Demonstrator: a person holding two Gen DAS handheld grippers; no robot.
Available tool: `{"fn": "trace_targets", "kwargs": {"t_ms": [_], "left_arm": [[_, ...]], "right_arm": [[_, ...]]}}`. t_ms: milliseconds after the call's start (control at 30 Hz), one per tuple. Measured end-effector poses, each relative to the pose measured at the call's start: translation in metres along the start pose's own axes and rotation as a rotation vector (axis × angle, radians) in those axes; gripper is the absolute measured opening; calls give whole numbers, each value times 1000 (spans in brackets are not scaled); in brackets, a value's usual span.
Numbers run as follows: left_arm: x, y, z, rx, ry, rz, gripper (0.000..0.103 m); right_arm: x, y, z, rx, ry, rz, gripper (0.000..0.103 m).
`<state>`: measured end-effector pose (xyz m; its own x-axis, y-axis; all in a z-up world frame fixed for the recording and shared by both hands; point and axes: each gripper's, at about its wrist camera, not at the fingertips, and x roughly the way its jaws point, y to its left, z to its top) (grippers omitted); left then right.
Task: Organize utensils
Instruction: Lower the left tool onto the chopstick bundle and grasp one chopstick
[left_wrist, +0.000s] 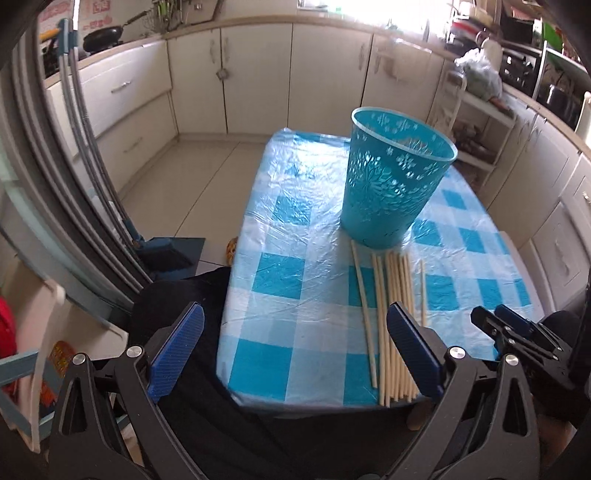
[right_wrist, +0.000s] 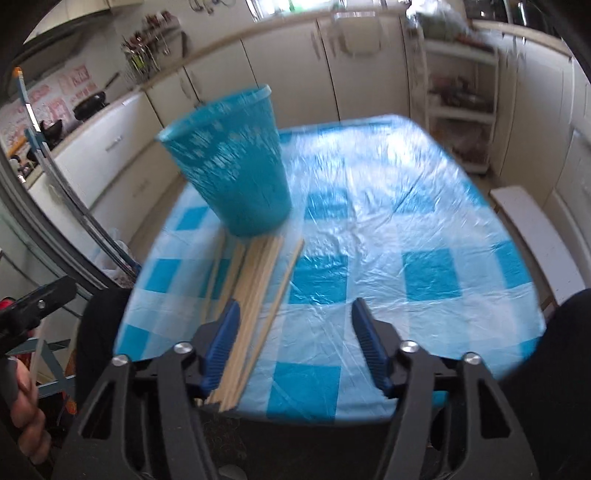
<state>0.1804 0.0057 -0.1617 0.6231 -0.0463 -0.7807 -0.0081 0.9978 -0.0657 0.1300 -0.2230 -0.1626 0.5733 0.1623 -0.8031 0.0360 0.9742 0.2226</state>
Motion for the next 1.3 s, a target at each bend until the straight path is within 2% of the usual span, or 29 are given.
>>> {"fn": "trace_targets", "kwargs": {"t_ms": [133, 300, 367, 500, 600, 667, 733, 833, 867, 900, 967, 1067, 1133, 1300], "left_arm": [[45, -14, 4, 8, 96, -15, 95], [97, -32, 14, 30, 144, -3, 95], [112, -37, 16, 36, 161, 7, 95], [141, -47, 19, 52, 204, 21, 89], [152, -56, 20, 83, 211, 40, 79], [159, -61, 21, 92, 213, 39, 72], [158, -65, 25, 109, 199, 37, 64], [156, -71, 29, 128, 199, 8, 32], [156, -74, 29, 133, 202, -9, 27], [156, -76, 30, 140, 203, -18, 16], [154, -80, 30, 154, 212, -38, 7], [152, -78, 31, 144, 235, -62, 5], [151, -67, 32, 102, 260, -111, 5], [121, -46, 33, 37, 240, -161, 5]], "right_arm": [[31, 5, 15, -1, 15, 0, 45], [64, 0, 27, -69, 67, -92, 36], [66, 3, 29, -101, 44, -106, 34], [71, 15, 27, -139, 40, -74, 26], [76, 15, 28, -152, 54, -15, 11], [77, 7, 32, -168, 73, 12, 7], [80, -5, 46, -209, 90, -14, 6], [83, -9, 52, -227, 111, 15, 6], [84, -8, 53, -228, 113, 18, 6], [85, -7, 52, -231, 111, 21, 6], [85, -7, 52, -238, 106, 19, 6], [86, -4, 50, -242, 97, 19, 6], [85, -4, 48, -244, 88, 23, 6], [84, -6, 45, -202, 82, 55, 6]]}}
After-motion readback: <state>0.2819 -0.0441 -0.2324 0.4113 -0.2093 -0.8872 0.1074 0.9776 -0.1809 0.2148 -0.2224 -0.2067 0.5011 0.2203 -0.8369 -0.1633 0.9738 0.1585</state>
